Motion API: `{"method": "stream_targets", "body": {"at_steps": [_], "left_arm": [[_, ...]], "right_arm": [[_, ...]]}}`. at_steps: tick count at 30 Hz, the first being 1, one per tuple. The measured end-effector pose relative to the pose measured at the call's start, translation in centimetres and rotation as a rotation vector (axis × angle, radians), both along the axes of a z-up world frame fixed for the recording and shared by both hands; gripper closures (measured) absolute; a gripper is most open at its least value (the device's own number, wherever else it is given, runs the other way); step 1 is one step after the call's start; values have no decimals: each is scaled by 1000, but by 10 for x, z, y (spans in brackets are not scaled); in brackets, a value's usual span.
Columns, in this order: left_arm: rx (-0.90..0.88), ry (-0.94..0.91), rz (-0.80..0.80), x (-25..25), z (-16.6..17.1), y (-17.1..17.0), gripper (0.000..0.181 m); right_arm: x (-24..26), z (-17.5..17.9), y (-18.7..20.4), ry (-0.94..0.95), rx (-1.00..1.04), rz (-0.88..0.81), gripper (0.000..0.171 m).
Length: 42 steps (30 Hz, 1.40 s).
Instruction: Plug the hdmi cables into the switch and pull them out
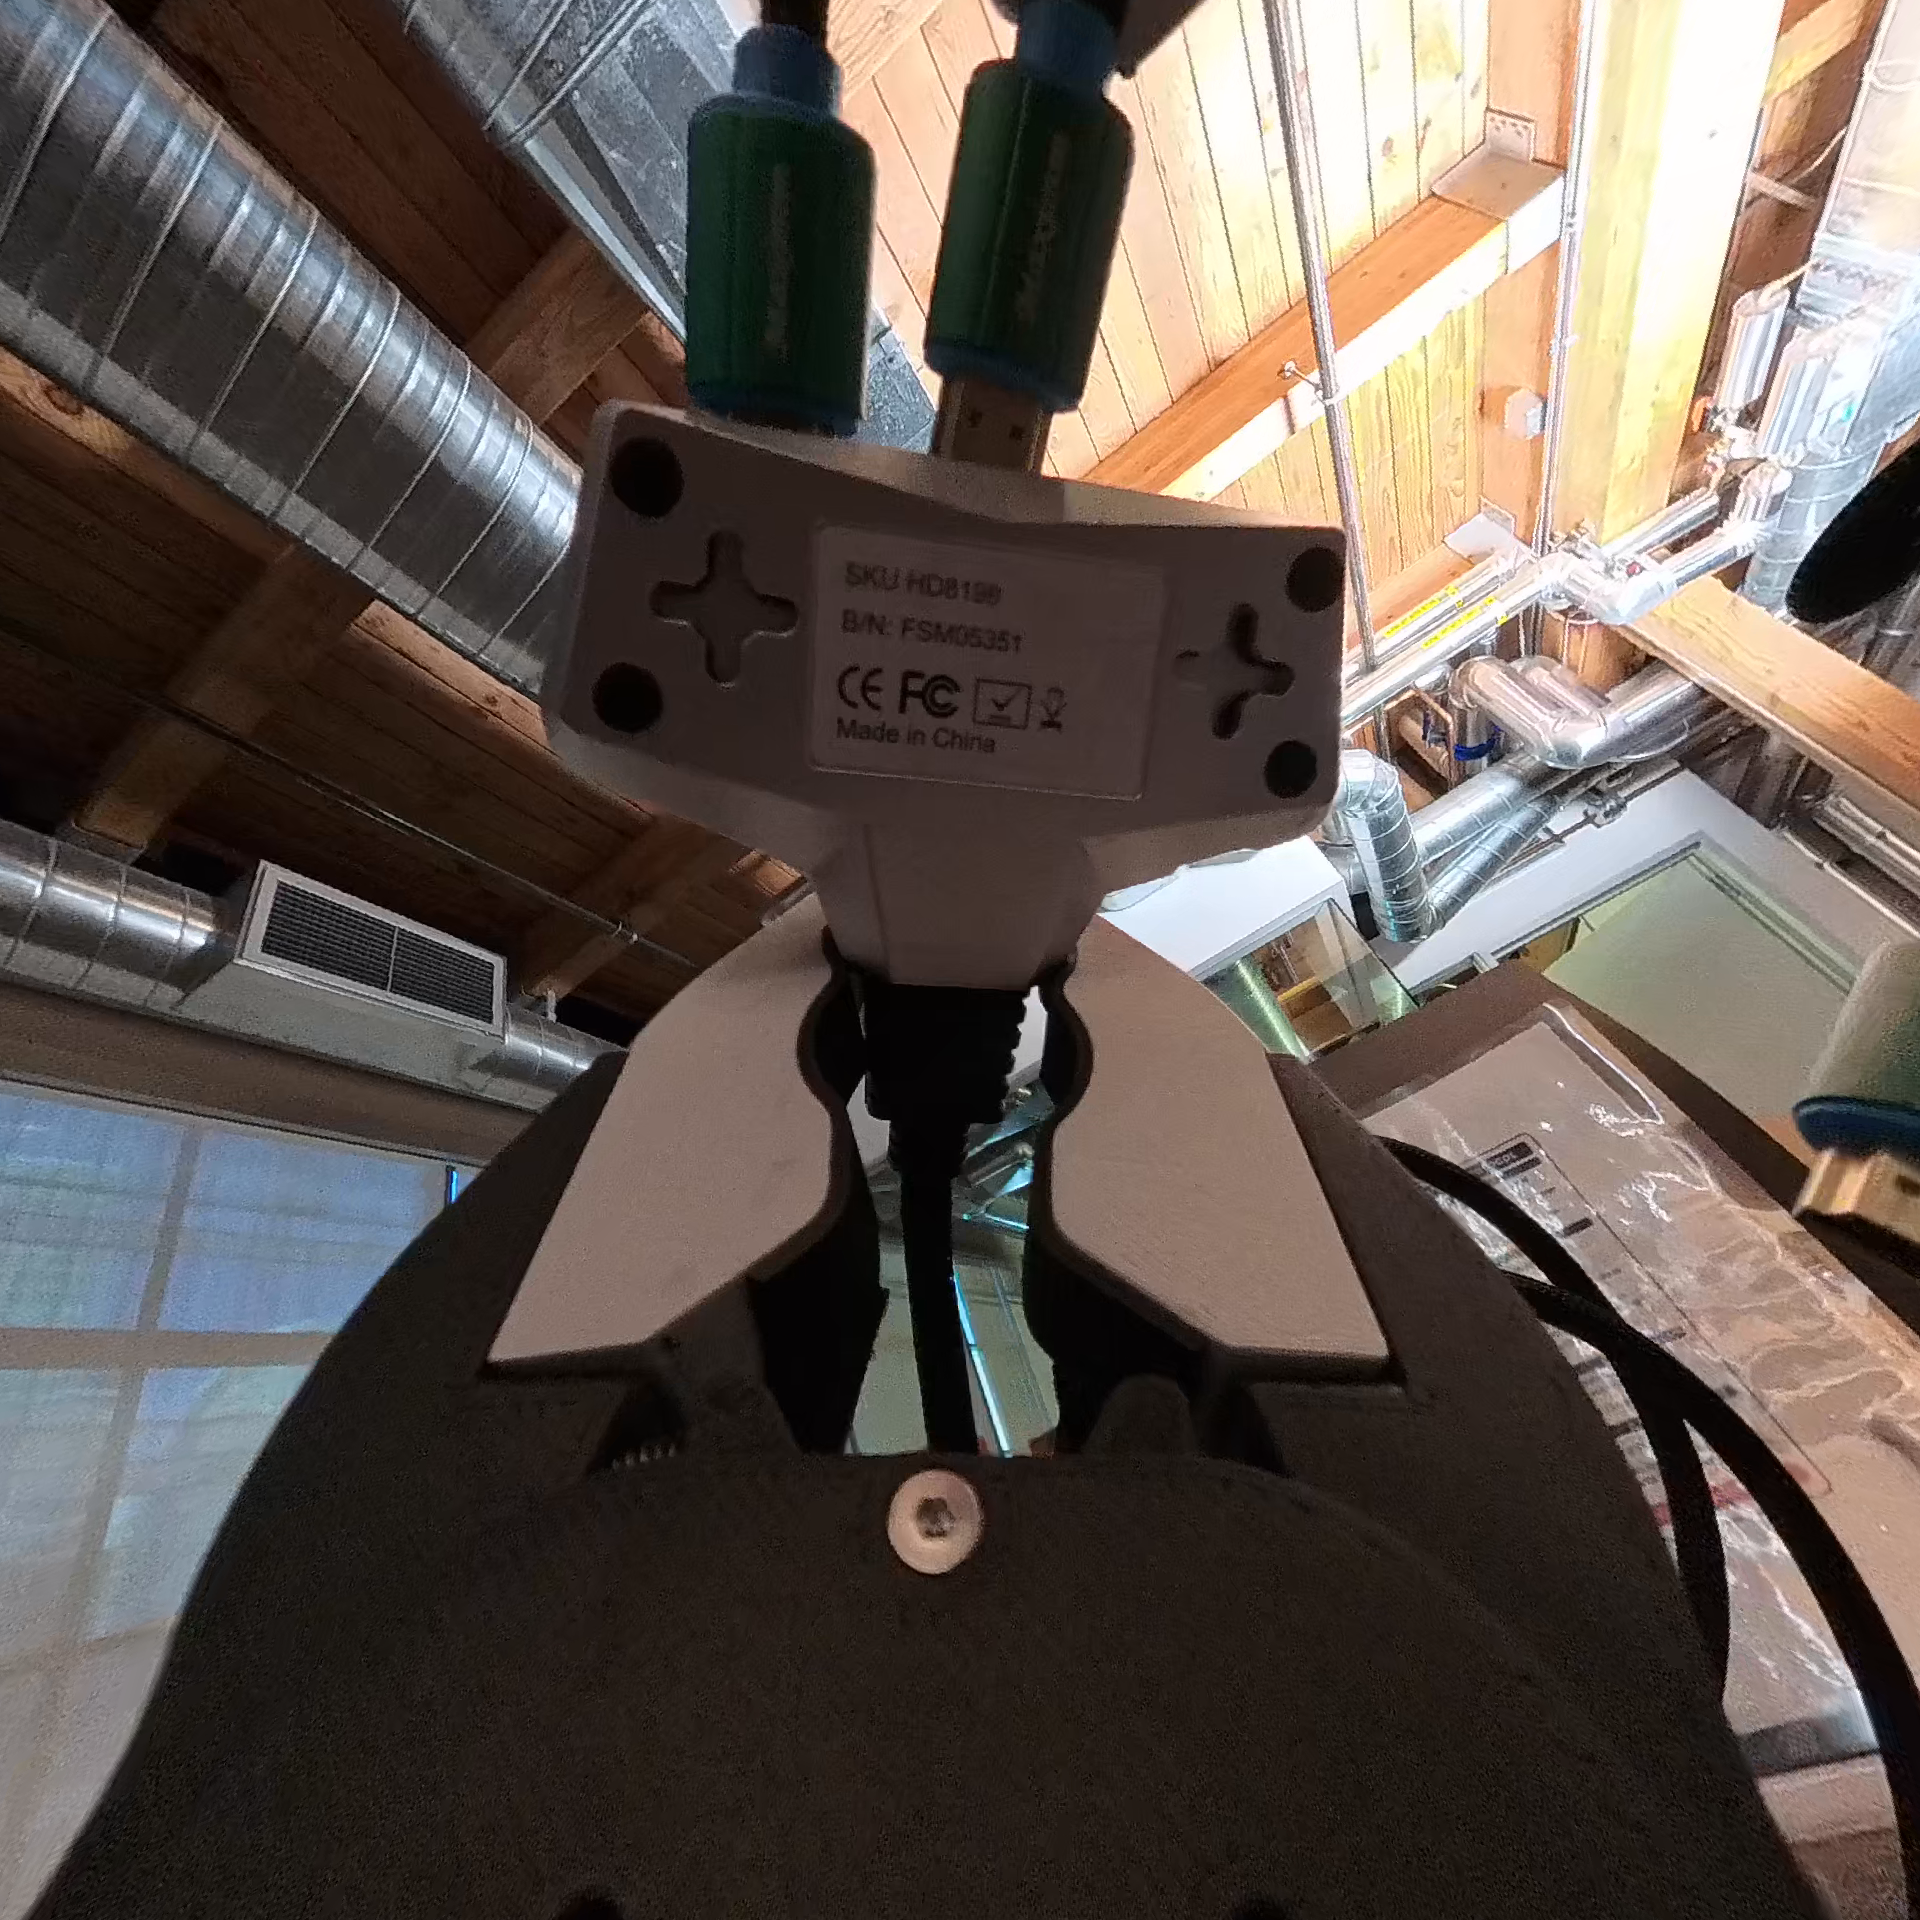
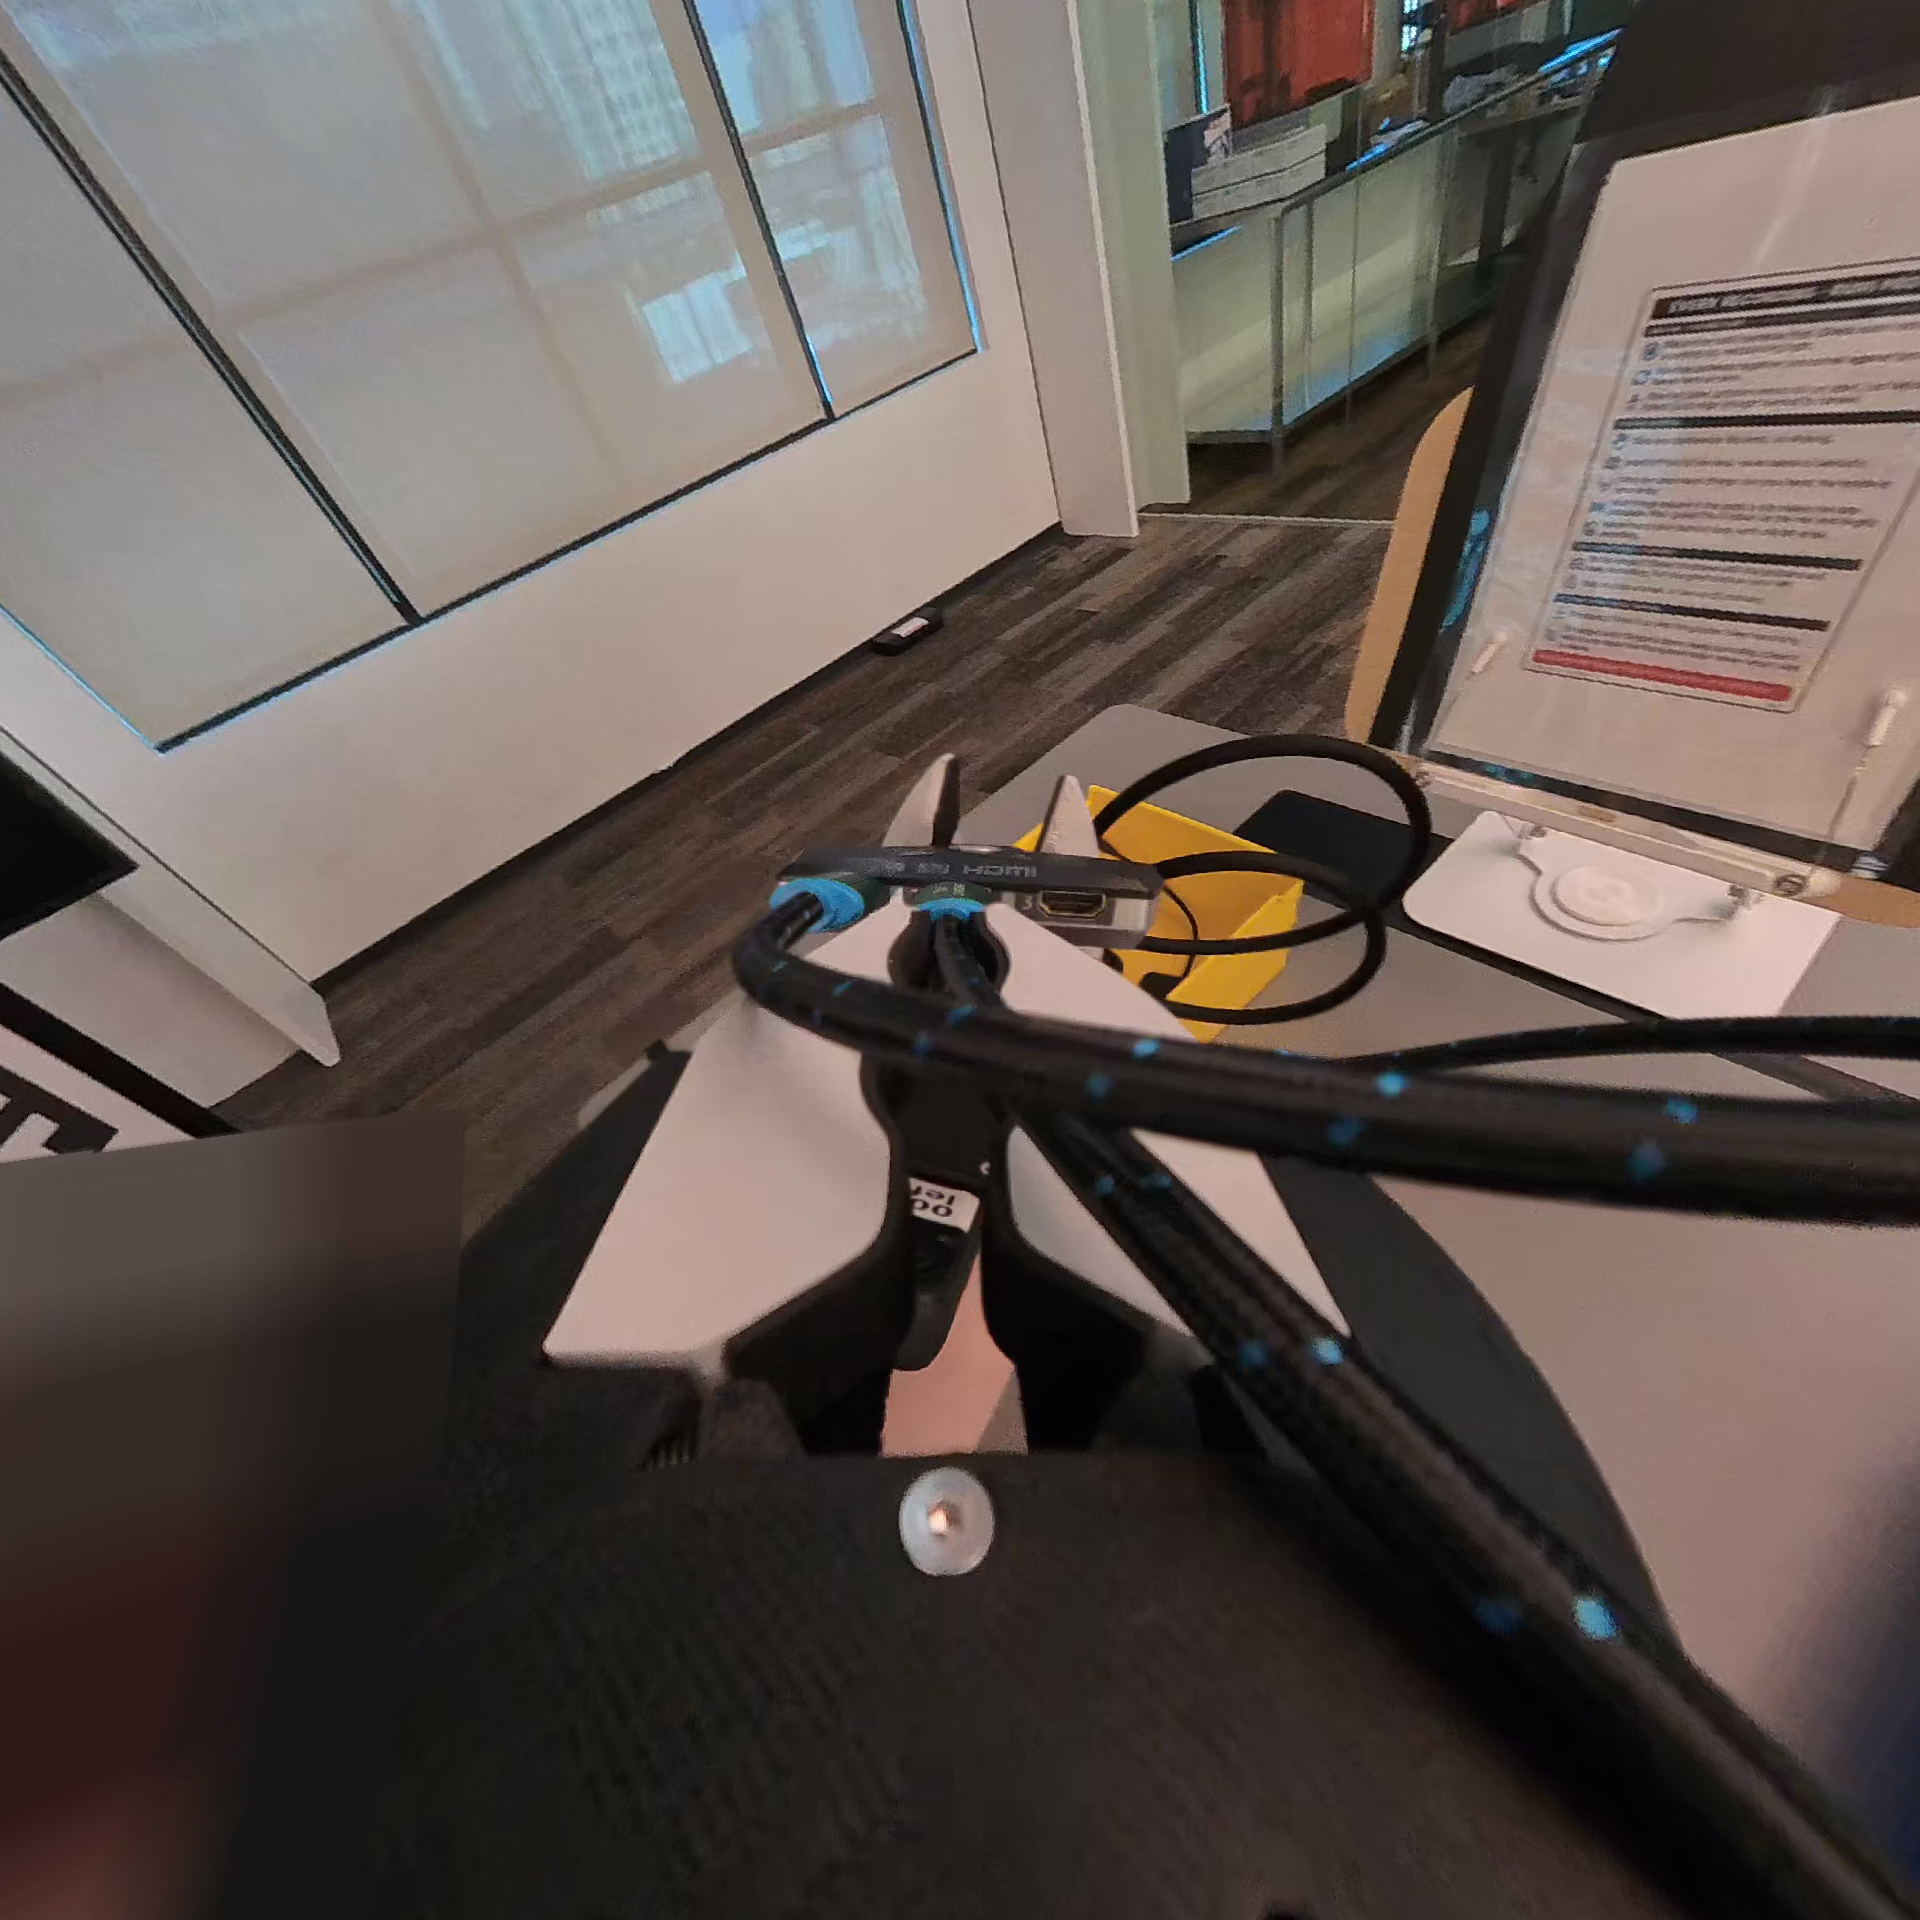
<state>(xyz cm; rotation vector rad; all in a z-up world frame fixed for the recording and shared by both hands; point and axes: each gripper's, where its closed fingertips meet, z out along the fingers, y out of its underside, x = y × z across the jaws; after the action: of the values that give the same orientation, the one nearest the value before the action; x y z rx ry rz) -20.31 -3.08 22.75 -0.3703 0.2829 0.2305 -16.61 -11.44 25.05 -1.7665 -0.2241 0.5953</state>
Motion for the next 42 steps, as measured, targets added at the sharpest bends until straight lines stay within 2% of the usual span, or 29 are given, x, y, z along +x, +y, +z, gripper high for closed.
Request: {"method": "stream_targets", "body": {"at_steps": [7,13,14,42], "left_arm": [[44,41,34,9,3,-9,151],[55,53,29,15,3,-14,151],[51,54,29,16,3,-14,151],[-76,169,-54,61,-7,-14,152]], "right_arm": [[11,2,-5,56,-30,-31,160],[15,1,-10,31,-29,-45,163],[15,0,-11,22,-22,-50,159],[52,-12,-12,61,-28,-109,164]]}}
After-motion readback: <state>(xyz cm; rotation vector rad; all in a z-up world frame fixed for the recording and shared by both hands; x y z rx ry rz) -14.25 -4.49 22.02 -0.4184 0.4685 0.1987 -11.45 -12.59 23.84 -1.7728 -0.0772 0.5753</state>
